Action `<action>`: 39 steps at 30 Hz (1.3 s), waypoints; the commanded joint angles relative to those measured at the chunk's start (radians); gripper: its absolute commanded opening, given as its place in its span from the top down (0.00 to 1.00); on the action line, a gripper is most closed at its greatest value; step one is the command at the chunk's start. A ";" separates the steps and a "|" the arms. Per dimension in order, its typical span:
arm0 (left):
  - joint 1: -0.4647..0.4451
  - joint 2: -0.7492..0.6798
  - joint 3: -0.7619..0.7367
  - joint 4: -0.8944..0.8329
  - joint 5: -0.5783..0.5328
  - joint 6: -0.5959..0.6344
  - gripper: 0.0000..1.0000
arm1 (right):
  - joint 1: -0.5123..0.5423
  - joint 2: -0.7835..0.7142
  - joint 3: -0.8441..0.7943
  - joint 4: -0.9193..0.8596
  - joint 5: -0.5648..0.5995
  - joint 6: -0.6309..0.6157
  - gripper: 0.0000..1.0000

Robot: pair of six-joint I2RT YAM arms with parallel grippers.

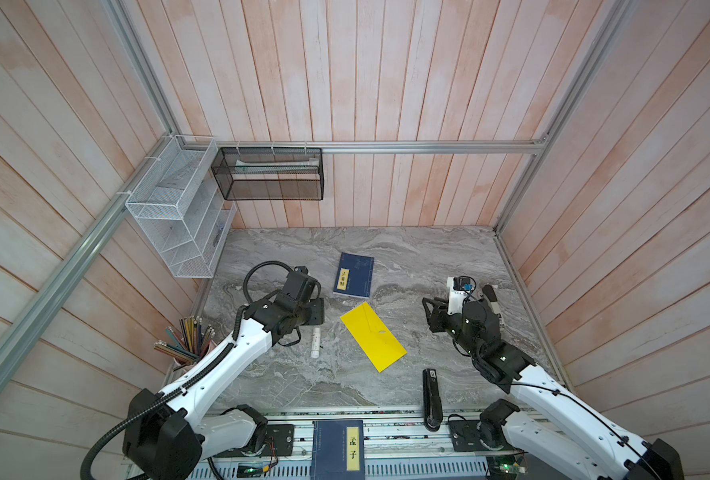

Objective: Place the letter into the envelope and seal it

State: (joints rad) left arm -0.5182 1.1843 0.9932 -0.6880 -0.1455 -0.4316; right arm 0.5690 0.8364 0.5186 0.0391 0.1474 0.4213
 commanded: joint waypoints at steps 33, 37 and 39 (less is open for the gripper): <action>0.184 -0.316 -0.694 1.280 -0.416 0.421 0.02 | -0.238 0.211 -0.335 0.948 0.297 -0.422 0.51; 0.211 -0.306 -0.759 1.381 -0.420 0.440 0.01 | -0.275 0.306 -0.374 1.096 0.309 -0.472 0.49; 0.231 -0.306 -0.800 1.425 -0.415 0.429 0.01 | -0.294 0.338 -0.400 1.158 0.294 -0.483 0.49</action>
State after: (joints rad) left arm -0.3084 0.8761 0.2337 0.6003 -0.5259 -0.0341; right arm 0.2935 1.1435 0.1482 1.0271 0.4377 -0.0204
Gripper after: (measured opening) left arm 0.987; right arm 0.508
